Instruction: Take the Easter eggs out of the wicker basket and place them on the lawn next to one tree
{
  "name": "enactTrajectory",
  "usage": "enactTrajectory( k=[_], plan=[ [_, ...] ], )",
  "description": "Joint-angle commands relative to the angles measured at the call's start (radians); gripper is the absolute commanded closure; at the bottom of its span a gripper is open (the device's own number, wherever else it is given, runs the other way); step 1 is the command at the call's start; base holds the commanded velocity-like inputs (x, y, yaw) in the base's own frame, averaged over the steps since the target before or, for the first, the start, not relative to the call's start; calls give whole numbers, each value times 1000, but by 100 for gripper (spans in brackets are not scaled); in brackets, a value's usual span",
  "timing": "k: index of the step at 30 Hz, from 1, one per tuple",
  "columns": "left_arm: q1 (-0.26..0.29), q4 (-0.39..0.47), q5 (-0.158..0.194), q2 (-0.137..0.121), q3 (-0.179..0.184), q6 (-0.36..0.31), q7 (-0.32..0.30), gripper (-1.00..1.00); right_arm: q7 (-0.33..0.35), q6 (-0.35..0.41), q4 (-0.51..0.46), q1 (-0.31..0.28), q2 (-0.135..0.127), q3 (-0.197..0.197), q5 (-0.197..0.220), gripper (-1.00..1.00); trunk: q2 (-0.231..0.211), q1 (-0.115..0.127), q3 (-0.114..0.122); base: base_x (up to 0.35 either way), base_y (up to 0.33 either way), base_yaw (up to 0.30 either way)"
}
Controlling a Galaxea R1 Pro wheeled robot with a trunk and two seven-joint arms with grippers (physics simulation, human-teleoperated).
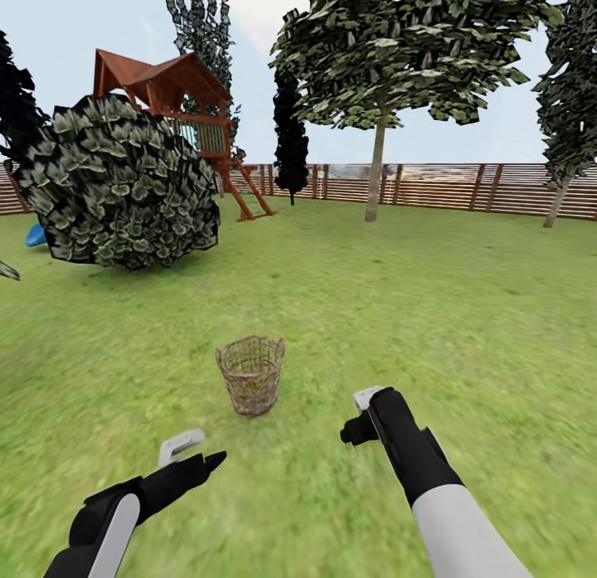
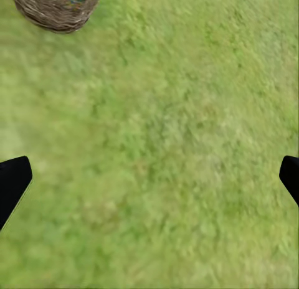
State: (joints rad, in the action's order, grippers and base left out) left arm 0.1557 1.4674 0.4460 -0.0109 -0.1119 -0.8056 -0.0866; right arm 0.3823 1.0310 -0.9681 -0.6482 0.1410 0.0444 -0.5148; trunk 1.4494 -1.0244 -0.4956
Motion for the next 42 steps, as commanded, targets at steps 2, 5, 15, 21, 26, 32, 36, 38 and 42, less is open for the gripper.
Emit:
enactTrajectory(
  k=[2,5,15,21,26,32,36,38,42],
  plan=[
    [1,0,-4,0,-2,-5,-7,-100,9,4,-28,-1,1,2,-10,-100,1,-1,-1,343,102,1],
    [1,0,-3,0,-2,-5,-7,-100,11,6,-72,-1,1,3,-10,-100,1,-1,-1,343,102,0],
    [1,0,-3,2,0,-5,-7,-100,15,9,-169,-1,5,14,-12,-100,1,-1,-1,343,102,0],
    [0,-4,-5,0,-4,-4,-5,-100,16,10,-184,-1,7,56,-9,-100,1,-1,-1,343,101,0],
    [0,-11,-7,-1,-34,-7,-4,-100,15,10,-185,-1,11,65,16,-100,1,-1,-1,342,116,0],
    [0,-13,-4,-1,-85,-10,-6,-100,15,11,-185,-1,12,79,49,-100,1,-1,-1,332,152,0],
    [0,-13,-4,-1,-93,-9,-6,-100,15,11,-185,-1,12,85,54,-100,1,-1,-1,327,171,0],
    [0,-13,-4,-1,-94,-9,-7,-100,15,11,-184,-1,12,87,55,-100,1,-1,-1,326,175,0],
    [0,-13,-4,-1,-95,-9,-7,-100,15,11,-185,-1,12,87,56,-100,1,-1,-1,326,176,0]
  ],
)
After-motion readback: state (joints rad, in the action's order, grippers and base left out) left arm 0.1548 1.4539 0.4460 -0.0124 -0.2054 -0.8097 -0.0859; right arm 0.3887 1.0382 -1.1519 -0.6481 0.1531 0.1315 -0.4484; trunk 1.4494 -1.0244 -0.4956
